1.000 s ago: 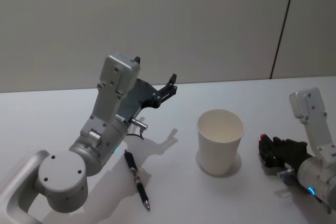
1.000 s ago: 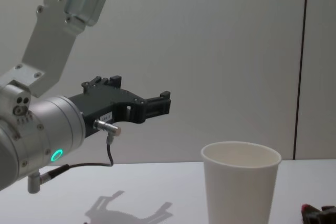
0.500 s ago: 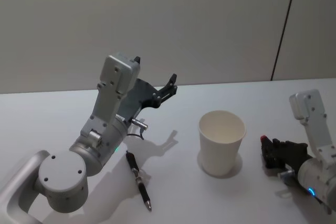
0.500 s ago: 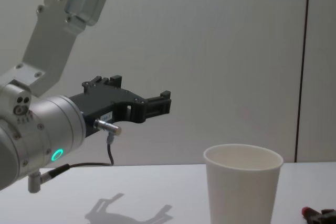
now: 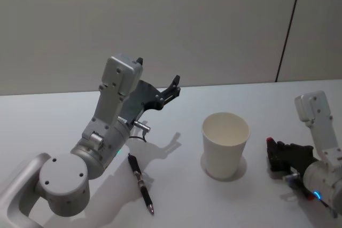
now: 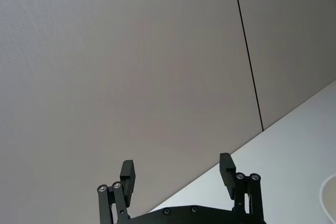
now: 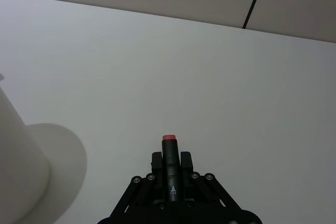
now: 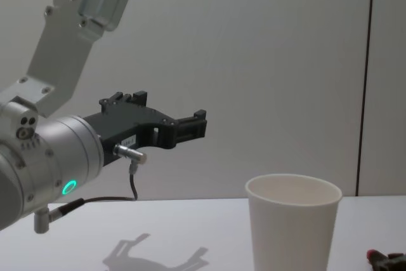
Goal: Place the pen into the pen holder.
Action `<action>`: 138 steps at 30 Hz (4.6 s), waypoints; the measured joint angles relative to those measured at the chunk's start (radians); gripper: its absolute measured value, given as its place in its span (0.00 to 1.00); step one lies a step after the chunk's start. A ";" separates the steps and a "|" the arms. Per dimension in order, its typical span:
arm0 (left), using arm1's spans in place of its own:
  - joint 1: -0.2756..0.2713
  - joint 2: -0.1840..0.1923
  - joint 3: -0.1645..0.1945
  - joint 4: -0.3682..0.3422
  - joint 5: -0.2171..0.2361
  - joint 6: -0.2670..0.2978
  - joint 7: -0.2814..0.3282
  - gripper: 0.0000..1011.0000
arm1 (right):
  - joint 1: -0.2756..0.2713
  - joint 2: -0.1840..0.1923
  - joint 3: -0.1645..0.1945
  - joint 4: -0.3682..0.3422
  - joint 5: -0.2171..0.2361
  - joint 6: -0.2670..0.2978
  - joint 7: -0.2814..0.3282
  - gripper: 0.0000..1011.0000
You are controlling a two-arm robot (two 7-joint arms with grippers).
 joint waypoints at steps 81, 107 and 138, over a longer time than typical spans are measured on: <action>0.000 0.000 0.000 0.000 0.000 0.000 0.000 0.99 | 0.329 -0.117 0.015 -0.248 -0.017 -0.331 0.120 0.19; 0.000 0.000 0.000 0.000 0.000 0.000 0.000 0.99 | 0.071 -0.095 -0.085 -0.116 -0.056 -0.558 0.060 0.19; 0.000 0.000 0.000 0.000 0.000 0.000 0.000 0.99 | 0.088 -0.198 -0.151 0.011 -0.132 -0.747 -0.015 0.19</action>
